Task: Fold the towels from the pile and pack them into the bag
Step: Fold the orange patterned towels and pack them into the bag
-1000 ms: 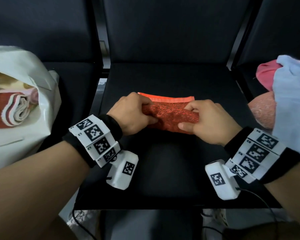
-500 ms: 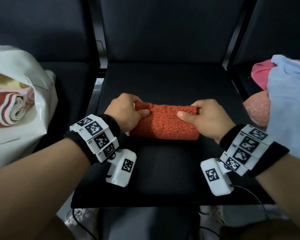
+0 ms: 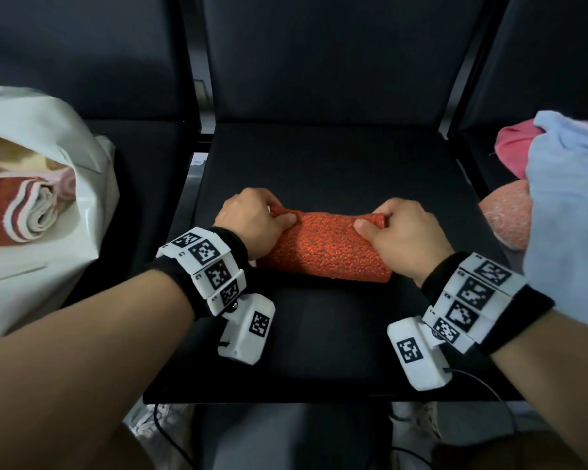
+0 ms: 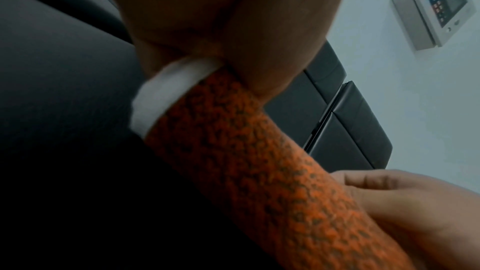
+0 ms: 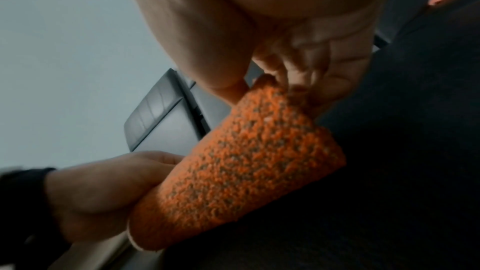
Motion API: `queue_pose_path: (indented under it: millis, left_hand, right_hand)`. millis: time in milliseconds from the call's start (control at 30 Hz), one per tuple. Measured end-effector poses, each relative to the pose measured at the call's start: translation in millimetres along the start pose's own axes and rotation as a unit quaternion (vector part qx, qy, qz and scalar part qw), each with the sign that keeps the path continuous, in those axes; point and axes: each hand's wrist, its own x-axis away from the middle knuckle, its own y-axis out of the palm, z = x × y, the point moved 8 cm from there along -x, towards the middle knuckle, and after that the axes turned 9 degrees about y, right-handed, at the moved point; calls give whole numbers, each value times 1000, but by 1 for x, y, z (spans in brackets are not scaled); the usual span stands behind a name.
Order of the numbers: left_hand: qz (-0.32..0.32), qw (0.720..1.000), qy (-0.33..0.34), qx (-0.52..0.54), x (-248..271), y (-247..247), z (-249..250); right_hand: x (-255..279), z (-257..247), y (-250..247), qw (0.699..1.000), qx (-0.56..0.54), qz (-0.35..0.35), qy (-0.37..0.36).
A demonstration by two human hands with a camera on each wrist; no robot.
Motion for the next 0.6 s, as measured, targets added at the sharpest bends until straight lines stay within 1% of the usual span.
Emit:
queue_pose_path:
  millis: [67,167,200,233,333,367,467,533,600]
  left_hand:
    - [-10,1000,-3,-1,-1,1,-1]
    - [-10,1000,-8,-7,-1,1,-3]
    - [-6,1000,-13,-9,-1,0,-4]
    - [-1,1000,-17,-12,-2,0,-5]
    - [9,999,-25,-25,-1,-3,-6]
    - [7,999,-26,-28,0,-4,-6]
    - [0,998,-17,-57,2,-3,-1]
    - [5,993,27,-114,5,-2,9]
    - [36,979,117,-161,14,-5,30]
  right_hand:
    - [6,-9,-5,997,29,42,-50]
    - [28,-31,-13,981,44,90,-164]
    - [35,-38,-13,975,50,86,-200]
    - [40,-43,-9,970,60,67,-226]
    - [47,-49,10,961,115,-19,-250]
    - [47,-48,14,957,140,-35,-250]
    - [48,-46,20,947,190,-44,-256]
    - [49,-46,23,942,210,-42,-260]
    - [50,-47,26,935,234,-38,-265]
